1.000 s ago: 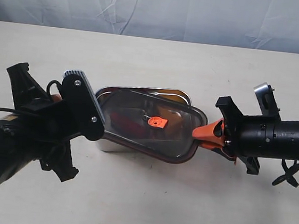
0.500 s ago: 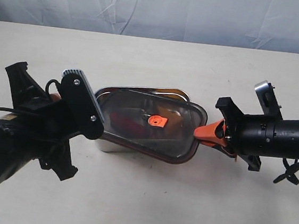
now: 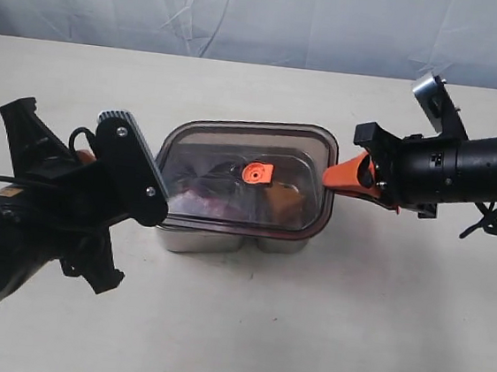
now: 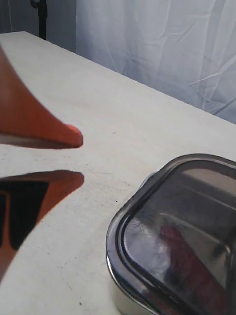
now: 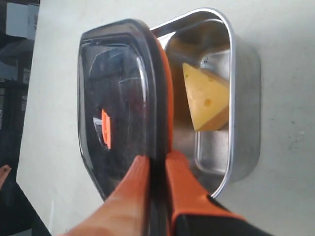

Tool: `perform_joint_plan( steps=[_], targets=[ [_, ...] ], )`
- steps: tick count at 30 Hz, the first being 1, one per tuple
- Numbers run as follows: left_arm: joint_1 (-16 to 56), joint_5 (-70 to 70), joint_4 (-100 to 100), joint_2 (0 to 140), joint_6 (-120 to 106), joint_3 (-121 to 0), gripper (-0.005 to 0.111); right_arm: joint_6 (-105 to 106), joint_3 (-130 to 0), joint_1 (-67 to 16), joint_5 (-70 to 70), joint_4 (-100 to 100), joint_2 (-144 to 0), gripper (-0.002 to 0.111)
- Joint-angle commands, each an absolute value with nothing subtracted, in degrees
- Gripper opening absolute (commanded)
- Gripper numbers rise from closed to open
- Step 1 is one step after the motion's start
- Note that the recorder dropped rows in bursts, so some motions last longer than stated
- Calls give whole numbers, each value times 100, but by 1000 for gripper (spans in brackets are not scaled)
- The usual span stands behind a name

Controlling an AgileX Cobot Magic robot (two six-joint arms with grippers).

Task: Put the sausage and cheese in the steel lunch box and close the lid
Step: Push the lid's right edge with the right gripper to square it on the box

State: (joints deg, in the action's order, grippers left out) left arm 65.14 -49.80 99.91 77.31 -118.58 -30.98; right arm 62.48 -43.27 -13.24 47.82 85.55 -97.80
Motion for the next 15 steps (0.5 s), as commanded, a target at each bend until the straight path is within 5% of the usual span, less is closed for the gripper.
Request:
perform_joint_plan(
  steps=[1, 15],
  targets=[
    [6523, -5017, 9995, 7675, -11804, -3085, 18, 5782, -4684, -1301, 4684, 7808, -9796, -1],
    [6523, -5004, 9995, 7675, -11804, -3085, 18, 5567, -5068, -1311, 4169, 7761, -10578, -1]
  ],
)
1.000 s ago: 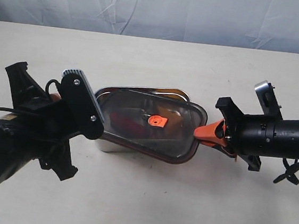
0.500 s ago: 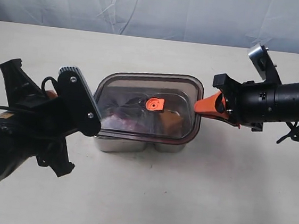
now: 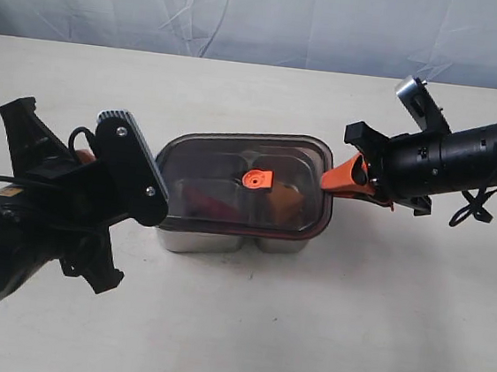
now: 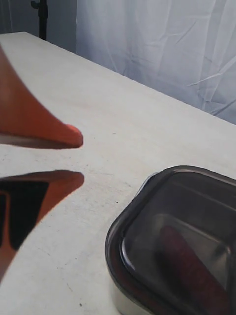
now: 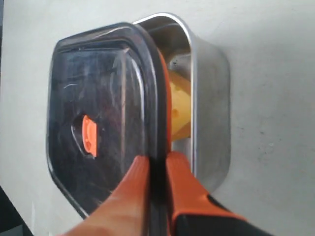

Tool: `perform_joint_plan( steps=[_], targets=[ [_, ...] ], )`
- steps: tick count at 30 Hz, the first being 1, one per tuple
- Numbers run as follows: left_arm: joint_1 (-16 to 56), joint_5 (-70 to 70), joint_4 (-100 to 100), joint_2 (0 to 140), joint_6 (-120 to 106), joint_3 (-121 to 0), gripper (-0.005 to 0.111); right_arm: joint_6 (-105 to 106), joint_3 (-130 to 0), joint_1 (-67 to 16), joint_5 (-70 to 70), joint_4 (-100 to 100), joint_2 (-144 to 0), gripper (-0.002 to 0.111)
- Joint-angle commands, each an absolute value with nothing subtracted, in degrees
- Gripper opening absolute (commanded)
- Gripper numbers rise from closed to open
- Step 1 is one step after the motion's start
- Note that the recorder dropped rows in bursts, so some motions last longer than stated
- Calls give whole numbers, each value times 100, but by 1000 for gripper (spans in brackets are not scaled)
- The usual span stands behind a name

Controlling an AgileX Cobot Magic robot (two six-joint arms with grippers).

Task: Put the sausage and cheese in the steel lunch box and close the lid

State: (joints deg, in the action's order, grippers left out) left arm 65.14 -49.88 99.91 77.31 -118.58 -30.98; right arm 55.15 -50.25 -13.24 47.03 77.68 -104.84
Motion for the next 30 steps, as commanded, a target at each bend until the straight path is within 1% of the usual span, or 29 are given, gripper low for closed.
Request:
perform_joint_plan(
  steps=[1, 8, 16, 20, 26, 30],
  targets=[
    [6523, -4990, 9995, 7675, -11804, -3085, 18, 5567, -5068, -1311, 4062, 7761, -10578, -1],
    [6523, -4978, 9995, 7675, -11804, -3085, 18, 5590, -5263, -1323, 3937, 7659, -10615, -1],
    [6523, -4978, 9995, 7675, -11804, -3085, 18, 5590, -5705, -1378, 4661, 7118, -10839, -1],
    [6523, -4978, 9995, 7675, -11816, -3085, 18, 5547, -5732, -1378, 4725, 7145, -10890, -1],
    [6523, -4978, 9995, 7675, -11816, -3085, 18, 4152, -5732, -1378, 4237, 6798, -10890, -1],
    [6523, -4978, 9995, 7675, -11816, -3085, 18, 4042, -5754, -1378, 4197, 6511, -10894, -1]
  ],
)
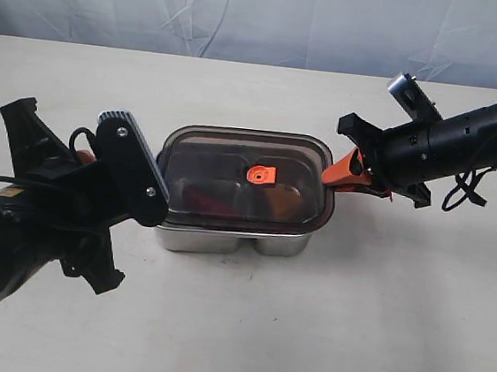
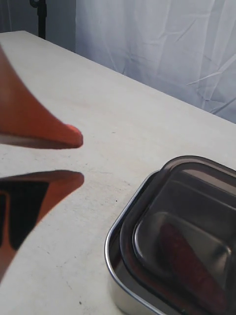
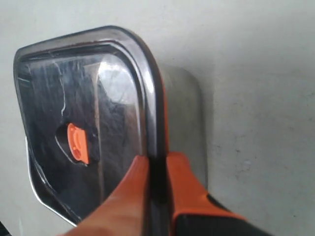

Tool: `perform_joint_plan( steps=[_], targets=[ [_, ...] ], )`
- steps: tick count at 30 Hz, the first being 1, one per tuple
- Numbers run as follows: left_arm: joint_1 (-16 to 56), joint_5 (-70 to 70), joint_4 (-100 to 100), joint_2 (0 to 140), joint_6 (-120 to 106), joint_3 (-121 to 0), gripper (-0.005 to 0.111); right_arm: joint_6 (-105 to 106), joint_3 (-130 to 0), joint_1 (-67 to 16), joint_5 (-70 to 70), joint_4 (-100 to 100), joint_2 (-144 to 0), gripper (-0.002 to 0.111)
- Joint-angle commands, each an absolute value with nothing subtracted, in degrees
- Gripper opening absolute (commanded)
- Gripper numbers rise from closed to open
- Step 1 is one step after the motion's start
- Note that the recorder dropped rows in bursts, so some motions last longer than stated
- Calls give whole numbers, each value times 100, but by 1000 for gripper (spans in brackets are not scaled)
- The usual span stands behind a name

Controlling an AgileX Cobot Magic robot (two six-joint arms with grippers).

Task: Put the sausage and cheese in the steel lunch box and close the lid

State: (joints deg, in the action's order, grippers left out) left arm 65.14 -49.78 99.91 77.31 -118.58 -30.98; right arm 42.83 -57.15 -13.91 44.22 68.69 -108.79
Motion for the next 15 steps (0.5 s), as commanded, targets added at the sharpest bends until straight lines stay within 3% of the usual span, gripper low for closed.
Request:
perform_joint_plan(
  steps=[1, 15],
  targets=[
    [6523, -4978, 9995, 7675, -11816, -3085, 18, 4042, -5753, -1378, 4197, 6486, -10894, -1],
    [6523, -4978, 9995, 7675, -11816, -3085, 18, 4042, -6151, -1378, 5367, 6029, -11160, -1]
  ],
)
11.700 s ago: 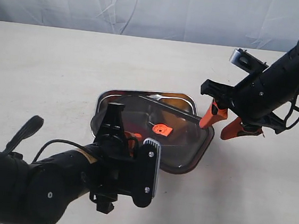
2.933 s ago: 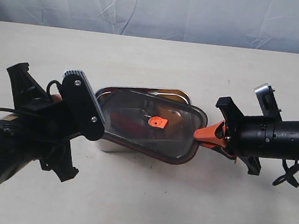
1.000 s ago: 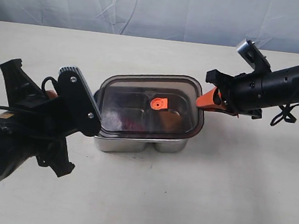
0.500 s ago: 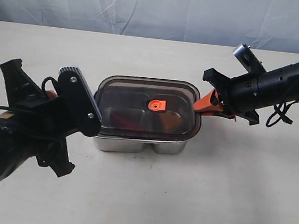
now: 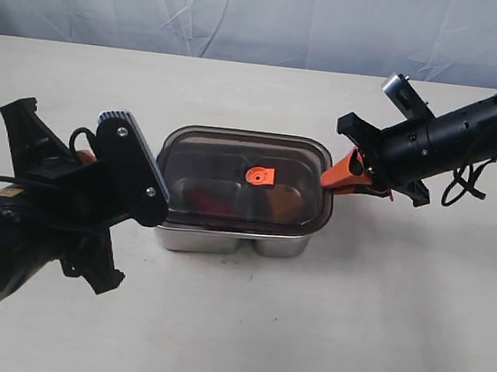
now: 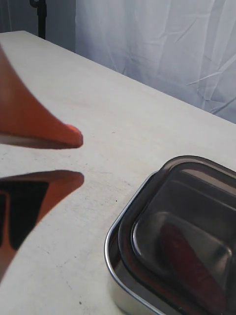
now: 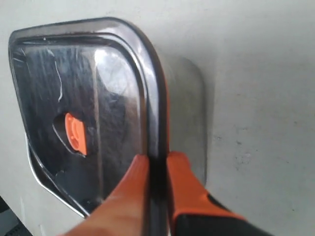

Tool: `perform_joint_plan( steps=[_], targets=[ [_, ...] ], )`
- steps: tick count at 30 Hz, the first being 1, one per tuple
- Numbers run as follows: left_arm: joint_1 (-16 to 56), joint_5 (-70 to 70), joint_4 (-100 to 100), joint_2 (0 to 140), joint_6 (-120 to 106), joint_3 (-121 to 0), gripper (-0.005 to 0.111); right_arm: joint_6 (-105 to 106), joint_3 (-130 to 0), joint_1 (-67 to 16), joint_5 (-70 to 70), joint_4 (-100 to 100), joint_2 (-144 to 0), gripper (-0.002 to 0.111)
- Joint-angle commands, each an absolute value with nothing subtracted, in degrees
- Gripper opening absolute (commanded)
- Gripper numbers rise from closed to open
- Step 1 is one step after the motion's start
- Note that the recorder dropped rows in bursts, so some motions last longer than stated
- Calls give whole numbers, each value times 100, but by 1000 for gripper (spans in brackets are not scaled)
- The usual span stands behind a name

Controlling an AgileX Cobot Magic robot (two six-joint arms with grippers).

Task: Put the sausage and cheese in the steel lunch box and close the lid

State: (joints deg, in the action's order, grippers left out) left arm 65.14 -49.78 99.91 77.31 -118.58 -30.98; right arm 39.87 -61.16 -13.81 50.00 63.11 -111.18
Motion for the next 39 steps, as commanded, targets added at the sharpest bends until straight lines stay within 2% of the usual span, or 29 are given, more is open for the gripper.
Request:
perform_joint_plan(
  steps=[1, 39],
  targets=[
    [6523, -4978, 9995, 7675, -11816, -3085, 18, 4042, -6163, -1378, 5475, 6029, -11160, -1],
    [6523, -4874, 9995, 7675, -11805, -3085, 18, 4003, -6262, -1378, 5166, 5736, -11355, -1]
  ],
)
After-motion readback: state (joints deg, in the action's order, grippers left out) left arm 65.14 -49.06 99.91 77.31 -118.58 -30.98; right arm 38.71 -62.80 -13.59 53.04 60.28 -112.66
